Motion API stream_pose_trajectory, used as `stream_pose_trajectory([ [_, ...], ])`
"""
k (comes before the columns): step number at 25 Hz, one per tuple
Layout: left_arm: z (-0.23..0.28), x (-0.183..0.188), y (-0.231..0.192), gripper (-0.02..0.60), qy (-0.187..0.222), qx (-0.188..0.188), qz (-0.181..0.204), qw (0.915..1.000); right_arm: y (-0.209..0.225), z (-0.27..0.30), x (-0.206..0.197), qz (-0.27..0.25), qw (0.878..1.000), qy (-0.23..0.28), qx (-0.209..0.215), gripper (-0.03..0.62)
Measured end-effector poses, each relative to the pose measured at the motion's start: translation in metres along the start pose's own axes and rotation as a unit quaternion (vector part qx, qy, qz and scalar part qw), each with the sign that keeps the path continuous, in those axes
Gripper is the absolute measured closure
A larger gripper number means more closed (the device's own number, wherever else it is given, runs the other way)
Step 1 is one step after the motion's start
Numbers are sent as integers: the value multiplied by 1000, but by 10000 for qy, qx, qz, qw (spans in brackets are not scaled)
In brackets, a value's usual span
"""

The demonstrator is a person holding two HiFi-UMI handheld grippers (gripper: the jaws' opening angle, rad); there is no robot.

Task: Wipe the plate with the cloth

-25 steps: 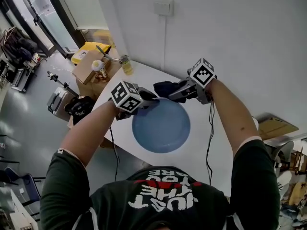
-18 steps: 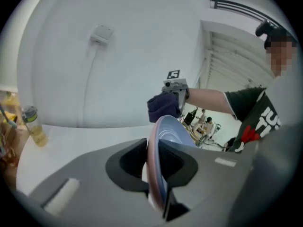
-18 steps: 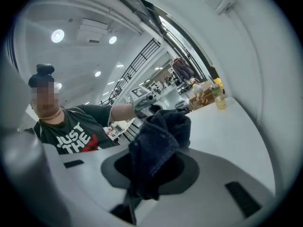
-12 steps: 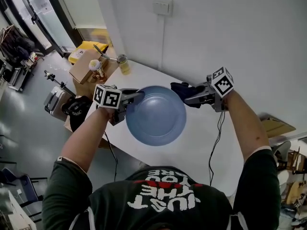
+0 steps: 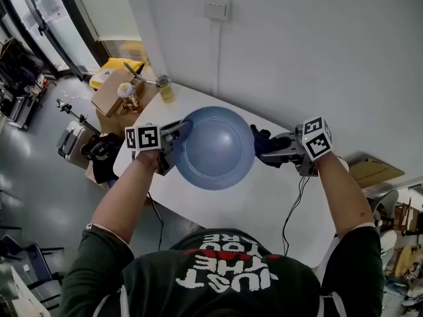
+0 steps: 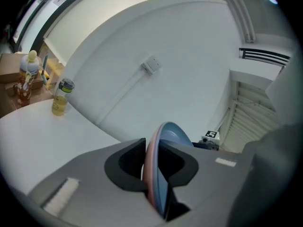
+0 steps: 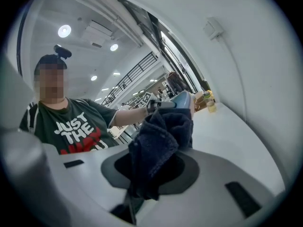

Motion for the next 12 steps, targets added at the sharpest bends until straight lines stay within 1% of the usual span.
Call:
stream_pose_trajectory([
  [5,-1,0,-6,526,506,203,-486,9973,-15,2,-12,35,9985,525,-166,511],
  [10,-3,-1,-11,526,971,463,-816,9908,-23,17,-28,81,9952,924,-315,511],
  [12,-3,-3,-11,526,1124,497,-974,9876,-30,29,-37,102,9941,1050,-269,511],
])
Point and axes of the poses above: the fingertips, and each gripper's own axes: z forward along the fingers, y to its right, x out of its top, the point moved 2 cm from there along -z, backward along the fingers, and after that the axes turned 6 degrees about z, right-handed, at the moved point
